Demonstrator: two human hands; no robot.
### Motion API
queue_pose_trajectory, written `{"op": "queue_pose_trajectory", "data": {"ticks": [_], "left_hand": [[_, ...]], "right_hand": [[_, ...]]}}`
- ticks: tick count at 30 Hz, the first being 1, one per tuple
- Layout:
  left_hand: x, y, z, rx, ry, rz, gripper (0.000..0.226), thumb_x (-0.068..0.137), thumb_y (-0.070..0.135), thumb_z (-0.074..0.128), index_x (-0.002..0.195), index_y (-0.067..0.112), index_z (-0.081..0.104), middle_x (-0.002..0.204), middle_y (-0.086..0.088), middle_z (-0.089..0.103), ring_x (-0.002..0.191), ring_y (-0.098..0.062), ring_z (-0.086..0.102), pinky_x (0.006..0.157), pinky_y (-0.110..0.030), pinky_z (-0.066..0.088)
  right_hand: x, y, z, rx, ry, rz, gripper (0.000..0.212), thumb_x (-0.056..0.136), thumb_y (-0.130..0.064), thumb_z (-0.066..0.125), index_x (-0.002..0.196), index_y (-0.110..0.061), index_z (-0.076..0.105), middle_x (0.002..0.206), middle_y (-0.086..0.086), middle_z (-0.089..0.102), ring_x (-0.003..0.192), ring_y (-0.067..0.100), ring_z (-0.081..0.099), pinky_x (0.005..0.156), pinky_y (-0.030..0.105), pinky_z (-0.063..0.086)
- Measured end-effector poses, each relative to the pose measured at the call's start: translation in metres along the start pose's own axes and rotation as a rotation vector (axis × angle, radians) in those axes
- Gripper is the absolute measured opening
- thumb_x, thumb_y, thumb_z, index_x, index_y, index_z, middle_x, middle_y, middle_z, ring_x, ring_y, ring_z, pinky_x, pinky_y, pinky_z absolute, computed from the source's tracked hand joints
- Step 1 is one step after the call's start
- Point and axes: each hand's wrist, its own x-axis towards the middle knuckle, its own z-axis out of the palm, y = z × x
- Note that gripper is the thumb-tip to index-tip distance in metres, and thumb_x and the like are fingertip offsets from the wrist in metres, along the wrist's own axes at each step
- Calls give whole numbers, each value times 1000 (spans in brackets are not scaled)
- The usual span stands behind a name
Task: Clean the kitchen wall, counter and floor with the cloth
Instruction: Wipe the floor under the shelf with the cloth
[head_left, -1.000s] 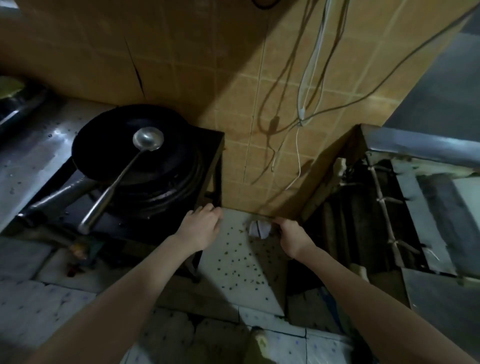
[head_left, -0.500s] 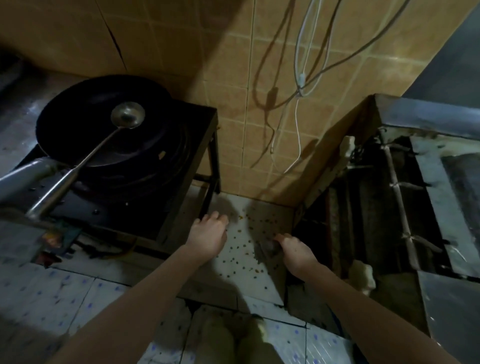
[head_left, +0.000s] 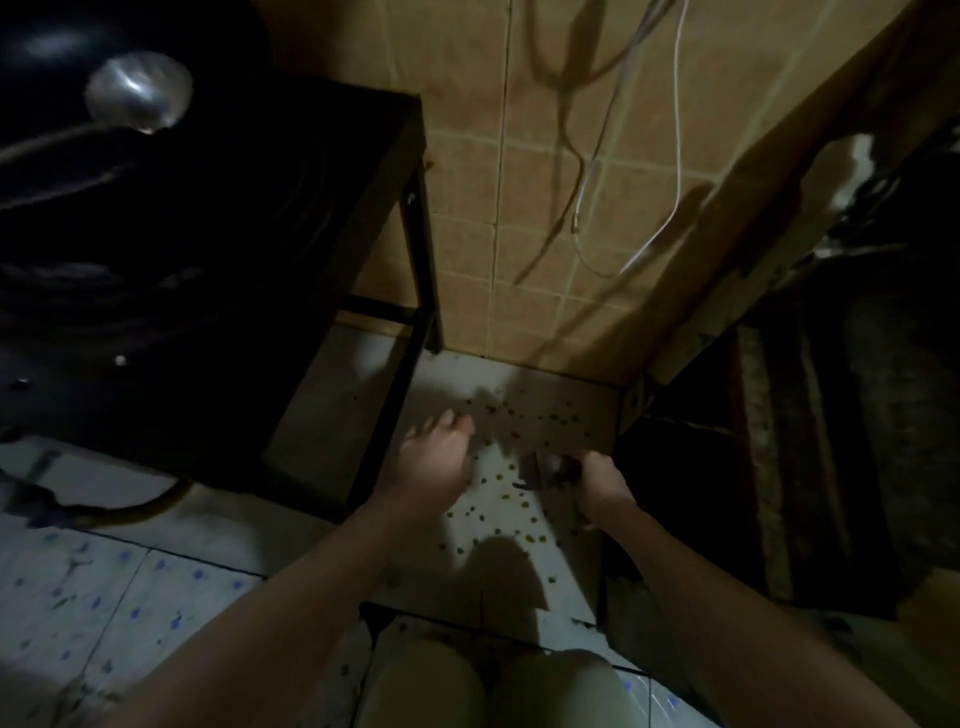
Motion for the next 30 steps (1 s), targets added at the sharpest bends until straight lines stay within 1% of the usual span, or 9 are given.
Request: {"op": "queue_pose_trajectory", "data": {"ticks": [4, 6, 9, 12, 14, 16, 19, 24, 30], "left_hand": [[38, -11, 42, 40, -14, 21, 33, 94, 17, 44, 127, 16, 46, 129, -6, 47, 123, -25, 44, 103, -40, 37], [60, -21, 69, 66, -11, 25, 35, 95, 20, 44, 130, 17, 44, 133, -6, 45, 126, -24, 42, 104, -38, 36], [91, -36, 115, 96, -29, 0, 38, 95, 22, 45, 132, 17, 42, 137, -6, 43, 128, -25, 42, 104, -38, 35], [119, -50, 161, 107, -35, -5, 38, 93, 22, 47, 131, 17, 43, 138, -7, 43, 127, -26, 44, 102, -38, 36], [136, -58, 188, 96, -1, 10, 36, 92, 21, 49, 128, 17, 44, 132, -7, 46, 122, -27, 47, 99, -38, 38], [154, -66, 211, 91, 41, 28, 35, 91, 18, 49, 126, 17, 45, 128, -8, 49, 118, -28, 49, 96, -39, 40], [181, -81, 245, 91, 84, 45, 34, 90, 13, 49, 125, 15, 47, 127, -8, 50, 115, -28, 49, 94, -39, 42], [224, -98, 297, 63, 98, 66, 37, 87, 9, 52, 123, 13, 48, 128, -10, 47, 116, -28, 45, 94, -39, 42], [258, -121, 335, 64, 172, 94, 39, 87, 12, 54, 125, 17, 48, 133, -7, 43, 121, -27, 41, 103, -43, 38]], "right_hand": [[62, 23, 36, 35, 66, -120, 27, 95, -9, 46, 118, -3, 58, 111, 17, 63, 102, 30, 61, 72, 23, 53], [87, 25, 59, 230, 124, -79, 40, 100, -21, 36, 123, 6, 54, 106, 22, 62, 95, 32, 60, 63, 21, 52], [122, 38, 95, 424, 155, -1, 48, 104, -23, 26, 131, 13, 44, 131, 30, 49, 120, 41, 49, 100, 40, 42], [160, 47, 112, 392, 181, -74, 37, 102, -5, 27, 127, 17, 44, 134, 33, 44, 124, 43, 44, 98, 31, 37], [177, 55, 120, 513, 134, -55, 32, 99, 1, 34, 125, 11, 49, 123, 19, 56, 116, 28, 55, 80, 21, 46], [202, 64, 129, 628, 150, -95, 25, 98, -4, 39, 114, -9, 58, 97, -7, 60, 80, -9, 62, 62, 2, 43], [241, 69, 146, 590, 213, -107, 25, 97, -6, 37, 88, -12, 59, 84, 0, 56, 75, 3, 60, 67, 15, 46], [299, 83, 163, 336, 282, -202, 35, 89, 3, 46, 119, -8, 60, 113, 10, 60, 99, 23, 57, 89, 31, 45], [354, 69, 172, 365, 376, -325, 22, 88, 8, 47, 101, -1, 63, 81, -9, 61, 78, -2, 56, 71, 2, 44]]}}
